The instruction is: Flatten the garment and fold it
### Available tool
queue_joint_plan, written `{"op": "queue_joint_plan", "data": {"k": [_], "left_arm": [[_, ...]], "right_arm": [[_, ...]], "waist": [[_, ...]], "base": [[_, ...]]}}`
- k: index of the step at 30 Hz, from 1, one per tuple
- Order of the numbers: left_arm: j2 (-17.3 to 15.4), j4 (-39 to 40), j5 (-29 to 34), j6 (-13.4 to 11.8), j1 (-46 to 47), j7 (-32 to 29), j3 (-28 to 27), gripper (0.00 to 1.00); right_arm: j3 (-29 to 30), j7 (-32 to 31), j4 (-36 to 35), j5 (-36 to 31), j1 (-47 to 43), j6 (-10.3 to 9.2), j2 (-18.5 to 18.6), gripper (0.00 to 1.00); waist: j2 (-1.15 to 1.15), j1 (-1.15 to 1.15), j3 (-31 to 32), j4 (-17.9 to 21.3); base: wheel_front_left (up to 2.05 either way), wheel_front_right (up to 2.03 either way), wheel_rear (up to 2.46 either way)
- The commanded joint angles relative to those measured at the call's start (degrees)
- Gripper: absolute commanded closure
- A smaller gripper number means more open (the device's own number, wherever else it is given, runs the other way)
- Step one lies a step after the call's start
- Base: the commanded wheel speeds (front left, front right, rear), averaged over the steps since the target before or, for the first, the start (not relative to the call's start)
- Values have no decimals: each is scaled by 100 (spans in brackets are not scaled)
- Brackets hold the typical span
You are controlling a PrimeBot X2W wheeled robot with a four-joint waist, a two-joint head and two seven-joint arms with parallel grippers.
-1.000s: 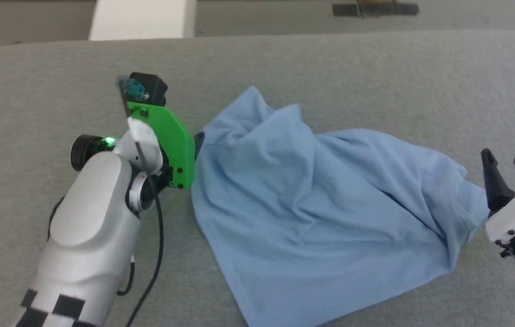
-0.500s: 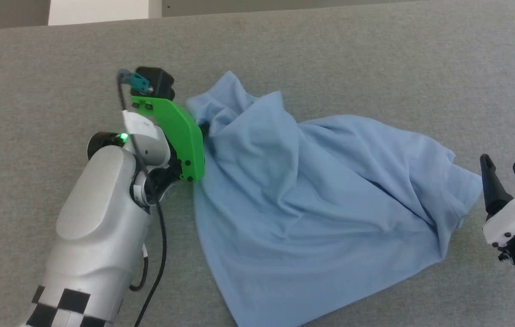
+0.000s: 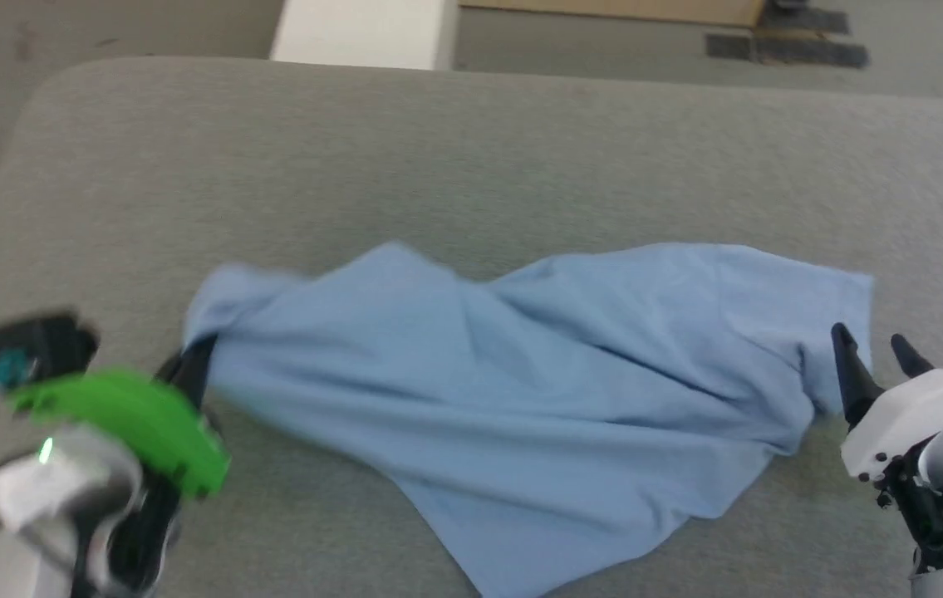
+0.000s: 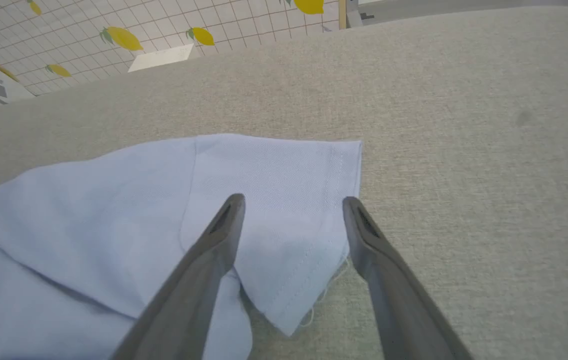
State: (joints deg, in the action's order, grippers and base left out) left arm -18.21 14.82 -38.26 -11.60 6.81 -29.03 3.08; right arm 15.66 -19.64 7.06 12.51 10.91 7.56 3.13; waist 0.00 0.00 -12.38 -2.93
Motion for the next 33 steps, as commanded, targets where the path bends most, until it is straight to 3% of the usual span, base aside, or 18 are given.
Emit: {"op": "queue_joint_plan", "data": {"k": [1, 6, 10, 12, 16, 23, 29, 33], "left_arm": [[-55, 184, -45, -148, -415, -58, -123, 100], [96, 678, -245, -668, -2027, -478, -274, 100], [407, 599, -645, -656, -2594, -772, 5, 100], [542, 595, -746, -575, -2532, -633, 0, 0], [552, 716, -629, -227, -1989, -17, -174, 0], [152, 302, 718, 509, -677, 2281, -461, 0], [124, -385, 1597, 711, -162, 3682, -172, 0], [228, -779, 1829, 743, 19, 4100, 11, 0]], "right_arm": [[-24, 39, 46, 10, -53, -8, -6, 0], [-171, 90, 201, -32, -1, -8, -15, 0], [-259, 87, 298, -73, 12, -8, -18, 0], [-297, 68, 345, -103, 17, -8, -19, 0], [-368, 29, 373, -148, 59, -8, -20, 0], [-635, -610, 474, -519, 648, -8, 346, 0], [-860, -1597, 1014, -1117, 1441, -8, 875, 0], [-1338, -2196, 1410, -1268, 1762, -8, 1098, 0]], "waist": [[0, 0, 450, -720], [0, 0, 537, -996], [0, 0, 580, -1090], [0, 0, 599, -1099], [0, 0, 611, -1073], [0, 0, 370, -843], [0, 0, -21, -709], [0, 0, -305, -683]], "base": [[0, 0, 0], [0, 0, 0], [0, 0, 0], [0, 0, 0], [0, 0, 0], [0, 0, 0], [0, 0, 0], [0, 0, 0]]}}
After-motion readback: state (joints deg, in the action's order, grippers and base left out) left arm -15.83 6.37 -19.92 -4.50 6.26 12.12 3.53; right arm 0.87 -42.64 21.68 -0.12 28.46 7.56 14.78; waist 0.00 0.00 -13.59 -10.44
